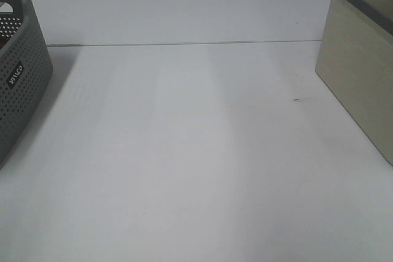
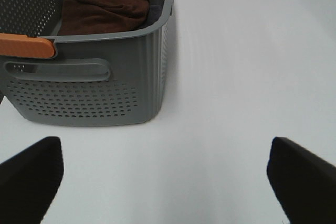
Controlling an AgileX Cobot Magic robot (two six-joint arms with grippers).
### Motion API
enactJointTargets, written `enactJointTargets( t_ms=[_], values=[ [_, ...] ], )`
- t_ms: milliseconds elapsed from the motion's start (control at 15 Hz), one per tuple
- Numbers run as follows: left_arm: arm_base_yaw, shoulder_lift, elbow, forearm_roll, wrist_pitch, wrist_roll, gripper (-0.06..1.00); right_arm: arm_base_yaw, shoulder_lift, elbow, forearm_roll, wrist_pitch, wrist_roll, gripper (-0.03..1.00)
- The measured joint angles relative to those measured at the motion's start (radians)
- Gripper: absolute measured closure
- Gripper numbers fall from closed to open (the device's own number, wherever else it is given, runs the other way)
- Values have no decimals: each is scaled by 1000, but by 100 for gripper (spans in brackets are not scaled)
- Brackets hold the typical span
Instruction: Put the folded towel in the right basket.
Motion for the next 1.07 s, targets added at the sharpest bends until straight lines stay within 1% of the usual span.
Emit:
enactJointTargets(
  t_ms=[67, 133, 200, 267, 467, 533, 600, 800, 867, 1067],
  values=[
    [0, 0, 0, 0, 0, 0, -4, 0, -53, 55, 0, -13, -10, 0],
    [0, 0, 0, 0, 0, 0, -4, 0, -212, 203, -3, -51, -13, 0],
    [0, 0, 0, 0, 0, 0, -4, 0, -314, 297, -15, -73, -13, 0],
    [0, 0, 0, 0, 0, 0, -4, 0, -369, 331, -21, -78, -13, 0],
    [0, 0, 0, 0, 0, 0, -4, 0, -679, 512, -56, -80, 6, 0],
    [0, 0, 0, 0, 0, 0, -4, 0, -886, 590, -65, -74, 12, 0],
    [0, 0, 0, 0, 0, 0, -4, 0, -937, 604, -67, -69, 12, 0],
    [0, 0, 0, 0, 0, 0, -4, 0, -1158, 649, -87, -15, 12, 0],
    [0, 0, 0, 0, 0, 0, -4, 0, -1170, 659, -87, -1, 12, 0],
    [0, 0, 0, 0, 0, 0, -4, 0, -1170, 677, -81, -9, 12, 0]
  ],
)
